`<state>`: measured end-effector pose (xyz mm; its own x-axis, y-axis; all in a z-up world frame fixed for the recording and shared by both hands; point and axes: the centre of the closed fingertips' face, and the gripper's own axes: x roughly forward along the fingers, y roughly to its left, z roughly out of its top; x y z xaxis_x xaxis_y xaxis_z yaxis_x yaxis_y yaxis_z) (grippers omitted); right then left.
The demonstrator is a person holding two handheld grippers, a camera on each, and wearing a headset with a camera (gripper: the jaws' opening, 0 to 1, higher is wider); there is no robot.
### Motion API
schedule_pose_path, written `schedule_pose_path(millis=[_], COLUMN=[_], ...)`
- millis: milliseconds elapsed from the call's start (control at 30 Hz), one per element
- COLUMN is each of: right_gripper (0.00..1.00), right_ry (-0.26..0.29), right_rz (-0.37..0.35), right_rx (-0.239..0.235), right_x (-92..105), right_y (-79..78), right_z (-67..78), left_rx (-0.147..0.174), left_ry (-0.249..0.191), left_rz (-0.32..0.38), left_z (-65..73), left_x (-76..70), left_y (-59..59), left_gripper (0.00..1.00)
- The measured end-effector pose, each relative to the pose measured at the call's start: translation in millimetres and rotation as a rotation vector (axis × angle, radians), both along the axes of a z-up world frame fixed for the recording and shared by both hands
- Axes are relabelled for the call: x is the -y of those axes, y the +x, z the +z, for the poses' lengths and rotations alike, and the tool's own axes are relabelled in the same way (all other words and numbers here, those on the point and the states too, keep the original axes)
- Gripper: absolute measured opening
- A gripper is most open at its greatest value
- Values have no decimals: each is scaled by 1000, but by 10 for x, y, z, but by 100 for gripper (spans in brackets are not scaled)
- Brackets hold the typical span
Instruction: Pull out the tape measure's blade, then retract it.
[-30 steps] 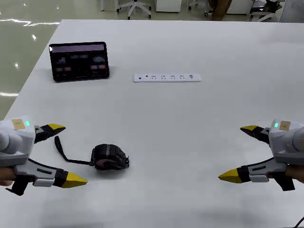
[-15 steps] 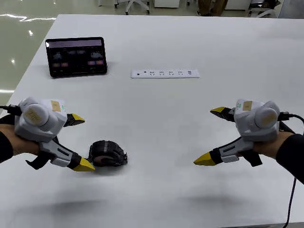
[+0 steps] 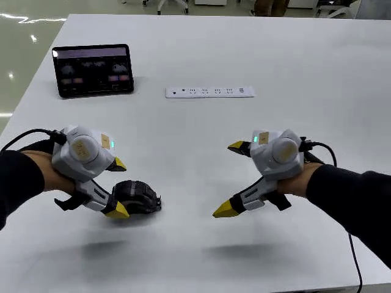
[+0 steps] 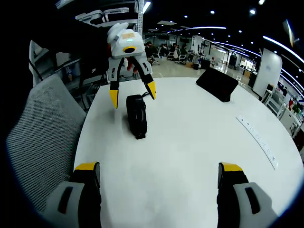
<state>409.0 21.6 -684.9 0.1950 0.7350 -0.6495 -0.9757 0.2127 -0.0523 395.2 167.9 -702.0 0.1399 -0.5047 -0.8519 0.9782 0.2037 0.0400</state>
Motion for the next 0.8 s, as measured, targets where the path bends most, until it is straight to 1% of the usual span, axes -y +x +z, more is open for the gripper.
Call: schedule_pose_path(millis=[67, 200, 267, 333, 400, 433, 467, 500, 567, 600, 700, 800], right_gripper=[99, 98, 97, 93, 91, 90, 89, 88, 86, 85, 79, 71], right_ry=[-1, 12, 18, 17, 19, 22, 25, 24, 18, 17, 27, 1], right_rz=[20, 38, 53, 70, 74, 77, 84, 90, 103, 120, 140, 177], right_rx=[5, -3, -5, -2, -9, -12, -14, -16, -15, -7, -25, -20], right_x=[-85, -245, -324, -391, -465, -506, -536, -563, -626, -665, -770, -854], right_y=[-1, 14, 18, 18, 29, 33, 29, 23, 13, 6, -35, -88], right_z=[-35, -65, -87, -94, -98, -101, -103, -106, -120, -124, -151, -232], left_rx=[-1, -17, -29, -33, -29, -13, -10, -16, -14, -11, -5, 0], left_ry=[11, 17, 19, 22, 32, 40, 42, 42, 45, 50, 67, 71], left_rz=[-4, -15, -21, -23, -34, -36, -32, -31, -36, -45, -59, -58], left_z=[-25, -61, -79, -99, -122, -130, -126, -124, -119, -117, -122, -129], left_x=[20, 66, 82, 90, 93, 89, 87, 87, 85, 87, 86, 78], left_y=[10, 1, -18, -25, -35, -14, -7, -13, -14, -20, -26, -25], left_gripper=[55, 48, 45, 39, 34, 33, 31, 31, 31, 31, 30, 30])
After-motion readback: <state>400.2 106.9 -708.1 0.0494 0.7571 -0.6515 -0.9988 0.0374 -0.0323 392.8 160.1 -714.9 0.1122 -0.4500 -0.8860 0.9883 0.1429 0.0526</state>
